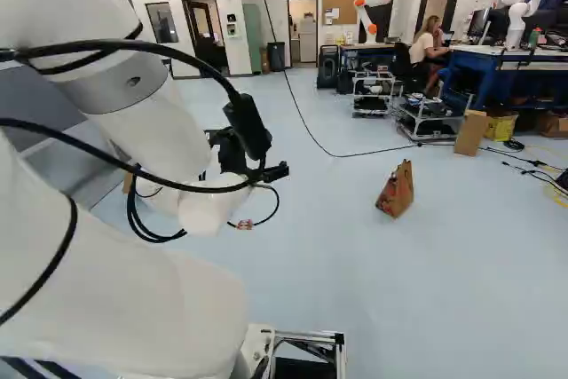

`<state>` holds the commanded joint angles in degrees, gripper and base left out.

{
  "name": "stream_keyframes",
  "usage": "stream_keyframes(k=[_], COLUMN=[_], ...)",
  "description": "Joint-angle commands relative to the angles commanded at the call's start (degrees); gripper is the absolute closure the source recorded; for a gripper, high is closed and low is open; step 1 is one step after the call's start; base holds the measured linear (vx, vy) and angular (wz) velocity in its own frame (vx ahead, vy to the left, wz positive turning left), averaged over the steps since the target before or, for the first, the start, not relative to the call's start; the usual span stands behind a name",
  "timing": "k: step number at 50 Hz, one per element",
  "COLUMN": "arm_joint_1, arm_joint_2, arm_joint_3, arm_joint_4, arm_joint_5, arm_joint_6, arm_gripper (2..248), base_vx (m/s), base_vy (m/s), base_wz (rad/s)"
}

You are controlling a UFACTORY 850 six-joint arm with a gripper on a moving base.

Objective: Pick up the grocery bag from the ground

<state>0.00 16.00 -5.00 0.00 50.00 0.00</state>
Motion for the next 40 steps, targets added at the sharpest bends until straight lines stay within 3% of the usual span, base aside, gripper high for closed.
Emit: stream_keyframes(k=[40], arm_joint_1=[0.0], arm_joint_2=[0.0], arm_joint_3=[0.0], arm_joint_4=[0.0], arm_joint_5=[0.0], arm_joint_6=[0.0], arm_gripper=[3], base_vx=[0.165], base_vy=[-0.156], base_wz=[0.015])
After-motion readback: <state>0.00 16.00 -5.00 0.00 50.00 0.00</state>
